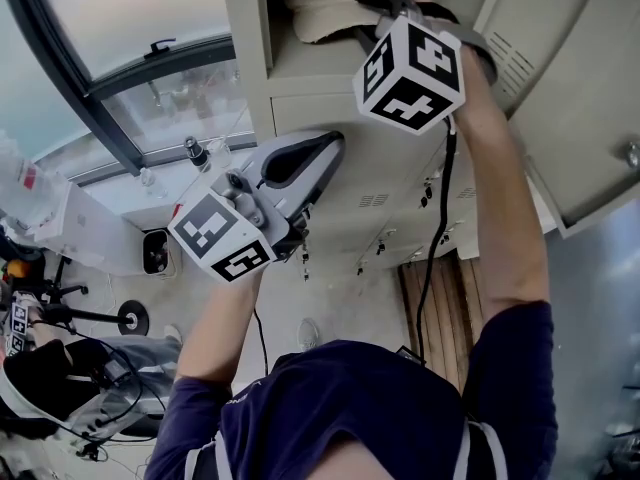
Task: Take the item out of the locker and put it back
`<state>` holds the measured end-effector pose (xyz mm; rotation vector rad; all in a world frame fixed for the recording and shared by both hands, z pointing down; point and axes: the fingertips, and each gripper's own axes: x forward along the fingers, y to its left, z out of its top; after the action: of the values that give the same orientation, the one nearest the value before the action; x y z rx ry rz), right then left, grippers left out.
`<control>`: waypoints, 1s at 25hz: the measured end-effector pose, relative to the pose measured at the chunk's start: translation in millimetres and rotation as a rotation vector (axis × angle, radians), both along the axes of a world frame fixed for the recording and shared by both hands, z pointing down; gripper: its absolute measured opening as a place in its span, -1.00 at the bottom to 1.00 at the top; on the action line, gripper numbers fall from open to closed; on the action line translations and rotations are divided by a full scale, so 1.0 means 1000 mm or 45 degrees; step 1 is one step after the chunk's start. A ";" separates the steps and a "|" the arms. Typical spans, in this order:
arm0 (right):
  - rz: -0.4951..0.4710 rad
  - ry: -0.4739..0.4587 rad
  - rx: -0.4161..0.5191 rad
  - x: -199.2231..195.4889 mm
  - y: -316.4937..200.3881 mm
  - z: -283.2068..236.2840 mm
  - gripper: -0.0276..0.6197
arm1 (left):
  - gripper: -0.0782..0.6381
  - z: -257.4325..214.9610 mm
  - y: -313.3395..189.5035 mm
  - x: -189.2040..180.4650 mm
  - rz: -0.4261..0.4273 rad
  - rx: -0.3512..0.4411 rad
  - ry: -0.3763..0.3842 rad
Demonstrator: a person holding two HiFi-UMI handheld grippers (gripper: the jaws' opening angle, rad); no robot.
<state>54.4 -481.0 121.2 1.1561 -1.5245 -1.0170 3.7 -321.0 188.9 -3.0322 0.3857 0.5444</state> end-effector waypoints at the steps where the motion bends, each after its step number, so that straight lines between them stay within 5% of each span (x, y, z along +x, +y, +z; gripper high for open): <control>1: 0.001 0.002 -0.004 0.000 0.002 0.000 -0.64 | -0.77 0.000 0.001 -0.001 0.000 -0.002 0.002; 25: 0.007 0.022 -0.079 -0.005 0.038 0.015 -0.51 | -0.77 0.003 0.034 -0.009 -0.021 -0.011 0.001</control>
<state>49.2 -443.0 136.2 1.1048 -1.5281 -0.9672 -5.6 -286.7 192.0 -3.0345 0.4140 0.5445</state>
